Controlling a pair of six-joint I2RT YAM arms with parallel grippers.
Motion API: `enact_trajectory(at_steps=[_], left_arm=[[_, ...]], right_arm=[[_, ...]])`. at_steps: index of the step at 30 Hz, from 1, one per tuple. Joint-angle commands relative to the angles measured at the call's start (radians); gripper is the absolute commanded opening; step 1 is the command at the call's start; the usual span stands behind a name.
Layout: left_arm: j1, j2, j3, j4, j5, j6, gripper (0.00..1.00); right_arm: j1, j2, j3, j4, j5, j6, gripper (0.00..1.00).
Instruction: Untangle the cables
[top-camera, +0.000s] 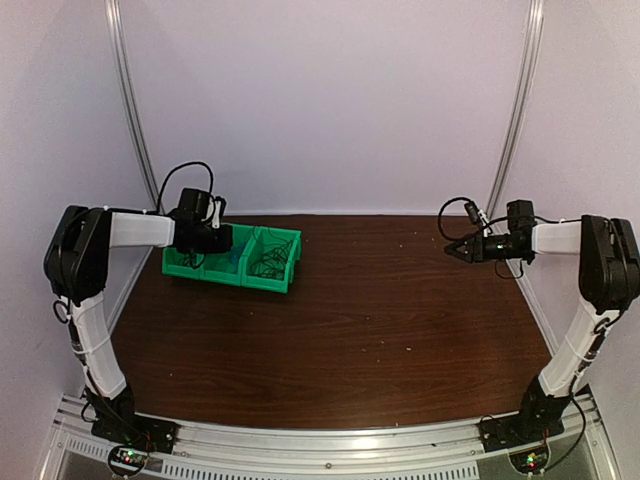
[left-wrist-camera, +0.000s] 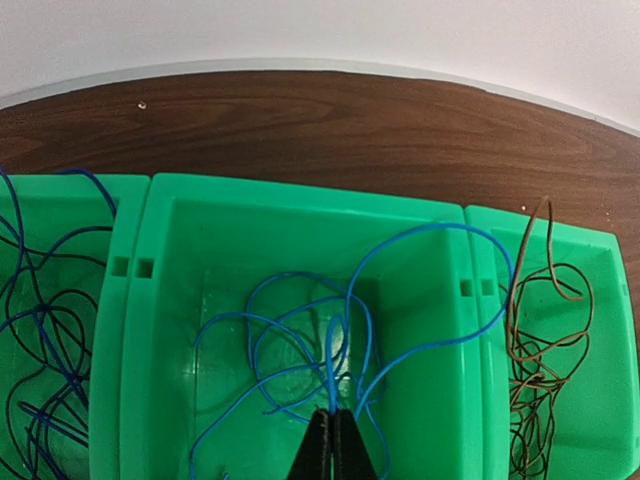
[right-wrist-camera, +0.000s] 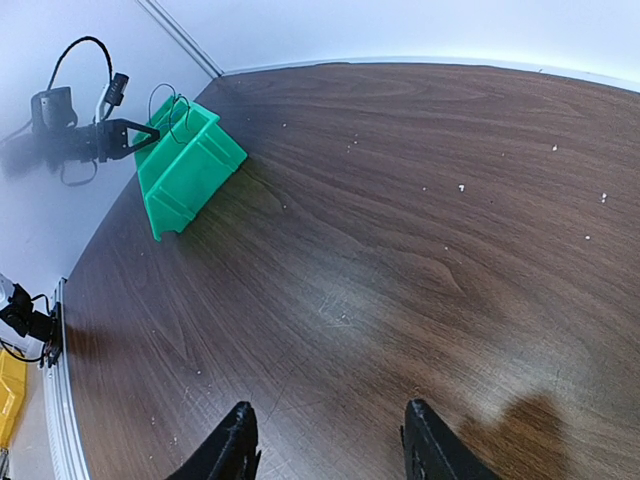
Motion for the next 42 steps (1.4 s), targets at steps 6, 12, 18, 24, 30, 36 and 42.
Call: enact_trajectory(at_steps=[6, 12, 18, 24, 30, 36, 42], left_arm=[[-0.014, 0.009, 0.058, -0.048, -0.018, 0.012, 0.0], [-0.049, -0.002, 0.038, -0.101, -0.065, 0.015, 0.0], [-0.069, -0.004, 0.036, -0.149, -0.142, 0.051, 0.0], [-0.069, -0.004, 0.112, -0.267, -0.2, 0.062, 0.12], [-0.069, -0.08, 0.174, -0.344, -0.245, 0.087, 0.33], [-0.067, -0.173, 0.197, -0.41, -0.266, 0.13, 0.48], [-0.062, -0.305, 0.188, -0.37, -0.174, 0.204, 0.55]], right_arm=[[-0.002, 0.021, 0.016, -0.012, -0.023, -0.015, 0.51], [-0.002, 0.018, 0.017, -0.015, -0.022, -0.016, 0.5], [-0.002, 0.026, 0.018, -0.017, -0.022, -0.016, 0.51], [-0.002, 0.009, 0.019, -0.023, -0.017, -0.017, 0.51], [-0.002, -0.012, 0.043, -0.068, 0.025, -0.061, 0.51], [0.016, -0.068, 0.148, -0.225, 0.194, -0.179, 0.51], [0.164, -0.17, 0.241, -0.323, 0.481, -0.301, 0.56]])
